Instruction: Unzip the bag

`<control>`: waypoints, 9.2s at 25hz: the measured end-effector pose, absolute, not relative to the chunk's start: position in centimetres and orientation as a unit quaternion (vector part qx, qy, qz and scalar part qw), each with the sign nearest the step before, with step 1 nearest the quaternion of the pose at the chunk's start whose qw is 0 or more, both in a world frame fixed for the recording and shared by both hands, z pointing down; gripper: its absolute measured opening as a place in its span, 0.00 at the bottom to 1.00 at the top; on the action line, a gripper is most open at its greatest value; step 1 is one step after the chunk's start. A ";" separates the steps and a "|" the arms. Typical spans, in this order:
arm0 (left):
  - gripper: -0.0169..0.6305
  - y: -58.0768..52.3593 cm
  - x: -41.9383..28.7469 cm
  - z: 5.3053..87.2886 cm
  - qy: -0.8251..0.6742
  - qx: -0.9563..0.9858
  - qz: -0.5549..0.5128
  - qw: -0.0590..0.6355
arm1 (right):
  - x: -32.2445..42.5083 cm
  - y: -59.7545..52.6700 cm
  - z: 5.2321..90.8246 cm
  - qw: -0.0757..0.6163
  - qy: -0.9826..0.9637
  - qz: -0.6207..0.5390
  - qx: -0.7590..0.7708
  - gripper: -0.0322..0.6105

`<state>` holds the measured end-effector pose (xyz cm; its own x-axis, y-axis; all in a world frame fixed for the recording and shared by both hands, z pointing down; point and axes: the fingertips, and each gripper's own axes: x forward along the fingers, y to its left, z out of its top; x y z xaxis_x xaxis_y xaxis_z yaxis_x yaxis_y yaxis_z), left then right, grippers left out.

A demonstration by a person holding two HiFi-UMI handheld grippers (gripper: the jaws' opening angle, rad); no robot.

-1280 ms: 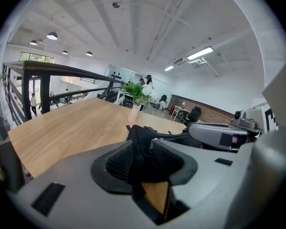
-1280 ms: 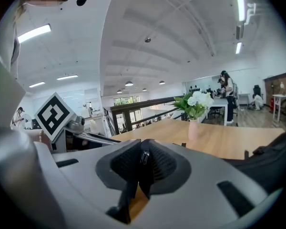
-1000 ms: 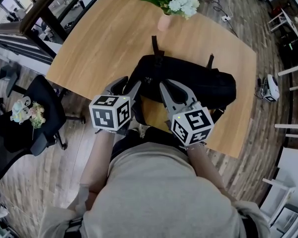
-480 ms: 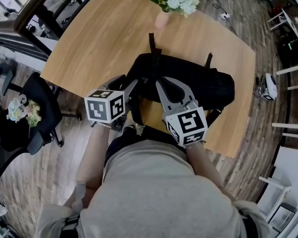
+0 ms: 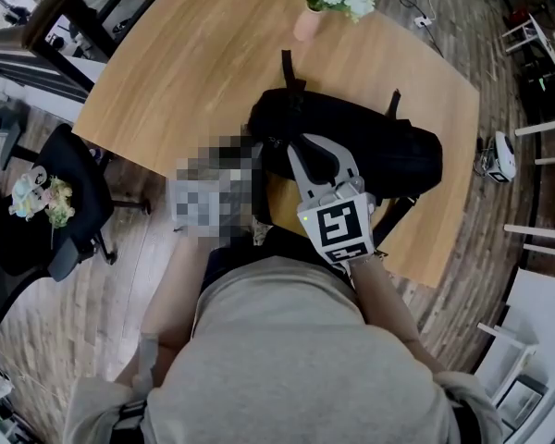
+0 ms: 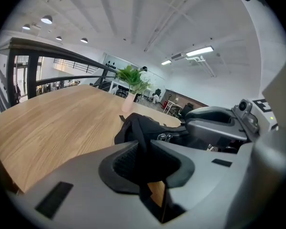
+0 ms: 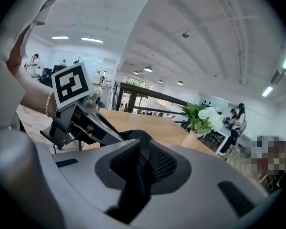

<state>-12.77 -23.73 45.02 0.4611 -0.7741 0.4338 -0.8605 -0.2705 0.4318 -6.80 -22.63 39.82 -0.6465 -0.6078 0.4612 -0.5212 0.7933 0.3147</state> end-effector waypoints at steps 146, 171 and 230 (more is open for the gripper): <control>0.29 -21.7 -10.4 39.2 -0.602 0.776 0.138 0.132 | 9.1 -24.7 39.8 0.075 -0.874 0.238 0.416 0.06; 0.28 -25.8 7.0 40.9 -0.364 0.874 0.321 -0.026 | 9.0 -24.6 38.7 0.081 -0.891 0.232 0.383 0.06; 0.09 -25.9 6.7 42.9 -0.393 0.849 0.351 -0.039 | 19.9 -26.9 39.9 0.040 -0.845 0.266 0.462 0.07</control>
<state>6.68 -25.94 42.86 0.4442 -0.6952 0.5651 -0.6405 -0.6874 -0.3423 19.88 -26.89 39.89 -0.5692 -0.7598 0.3143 -0.8026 0.4305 -0.4128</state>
